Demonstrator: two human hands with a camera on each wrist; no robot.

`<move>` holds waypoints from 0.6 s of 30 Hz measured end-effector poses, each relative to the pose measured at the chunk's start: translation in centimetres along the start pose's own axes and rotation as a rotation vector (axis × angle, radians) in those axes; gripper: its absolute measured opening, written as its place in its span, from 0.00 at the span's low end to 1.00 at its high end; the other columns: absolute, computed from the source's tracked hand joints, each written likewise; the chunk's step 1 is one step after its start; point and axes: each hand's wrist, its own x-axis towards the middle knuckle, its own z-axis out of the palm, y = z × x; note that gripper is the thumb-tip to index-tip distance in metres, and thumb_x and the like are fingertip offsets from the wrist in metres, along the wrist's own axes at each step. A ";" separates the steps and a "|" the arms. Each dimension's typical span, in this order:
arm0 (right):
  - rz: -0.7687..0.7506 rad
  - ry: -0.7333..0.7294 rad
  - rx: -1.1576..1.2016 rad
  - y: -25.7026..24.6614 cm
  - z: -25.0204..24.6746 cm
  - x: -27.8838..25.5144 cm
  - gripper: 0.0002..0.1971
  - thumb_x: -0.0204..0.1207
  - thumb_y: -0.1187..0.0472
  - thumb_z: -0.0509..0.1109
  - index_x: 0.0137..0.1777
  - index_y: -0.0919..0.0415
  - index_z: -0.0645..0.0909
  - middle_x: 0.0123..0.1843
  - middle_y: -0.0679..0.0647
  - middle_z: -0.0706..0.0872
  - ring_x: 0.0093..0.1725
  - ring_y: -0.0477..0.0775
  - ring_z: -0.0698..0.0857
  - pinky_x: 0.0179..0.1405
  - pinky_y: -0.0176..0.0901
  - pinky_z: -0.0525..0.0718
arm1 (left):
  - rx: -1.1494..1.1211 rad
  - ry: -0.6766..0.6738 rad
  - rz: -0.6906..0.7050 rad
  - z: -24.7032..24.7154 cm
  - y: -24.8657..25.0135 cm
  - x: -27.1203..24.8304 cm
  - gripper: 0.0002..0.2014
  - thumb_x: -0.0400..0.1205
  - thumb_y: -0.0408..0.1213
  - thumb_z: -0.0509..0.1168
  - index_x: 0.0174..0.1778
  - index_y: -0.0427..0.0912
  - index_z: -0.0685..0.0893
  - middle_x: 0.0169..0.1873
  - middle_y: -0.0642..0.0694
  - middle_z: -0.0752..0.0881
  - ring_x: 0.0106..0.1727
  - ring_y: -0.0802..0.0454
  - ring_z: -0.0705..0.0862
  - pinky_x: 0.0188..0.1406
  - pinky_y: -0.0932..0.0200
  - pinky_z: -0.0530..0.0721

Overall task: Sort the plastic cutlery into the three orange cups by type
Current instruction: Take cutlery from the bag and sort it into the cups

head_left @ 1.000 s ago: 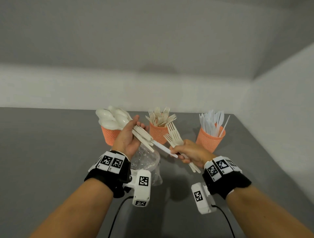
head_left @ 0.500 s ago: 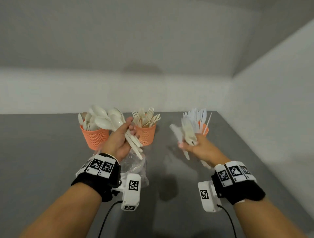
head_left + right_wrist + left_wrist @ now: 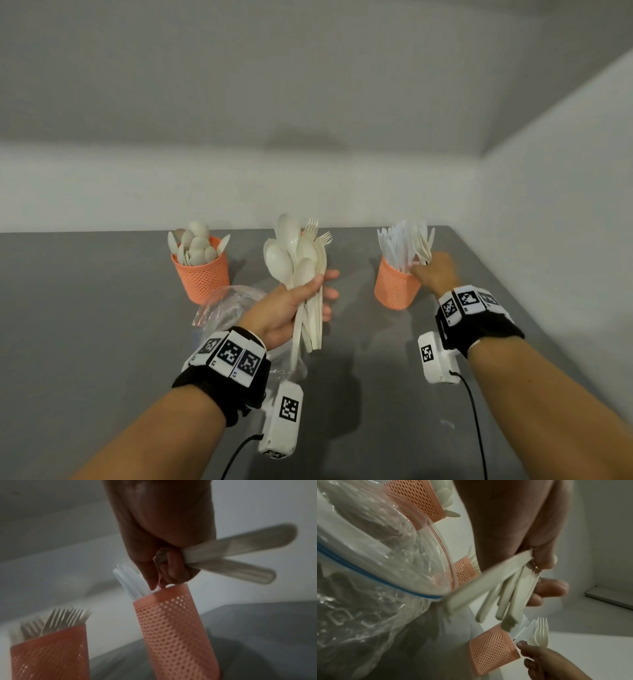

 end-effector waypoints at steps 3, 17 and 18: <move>-0.148 0.148 0.088 -1.7 -0.8 -0.8 0.10 0.70 0.74 0.63 0.51 0.67 0.78 0.34 0.55 0.77 0.42 0.57 0.78 0.43 0.44 0.74 | 0.012 0.030 -0.022 -0.2 0.1 -0.2 0.15 0.80 0.40 0.61 0.61 0.40 0.80 0.35 0.47 0.89 0.27 0.55 0.83 0.31 0.60 0.85; -0.243 -0.345 0.971 -11.1 5.4 -5.1 0.09 0.82 0.70 0.54 0.46 0.58 0.71 0.33 0.52 0.70 0.33 0.47 0.72 0.40 0.38 0.74 | 0.028 0.190 0.029 -2.0 1.3 -1.7 0.08 0.84 0.31 0.58 0.54 0.38 0.81 0.37 0.45 0.90 0.36 0.53 0.89 0.39 0.60 0.87; -0.267 -0.364 1.003 -11.8 5.8 -4.7 0.10 0.83 0.70 0.53 0.46 0.57 0.71 0.33 0.53 0.72 0.34 0.48 0.73 0.41 0.38 0.74 | 0.023 0.207 0.039 -2.5 1.5 -2.1 0.08 0.84 0.31 0.58 0.53 0.37 0.81 0.37 0.44 0.90 0.35 0.53 0.89 0.38 0.60 0.87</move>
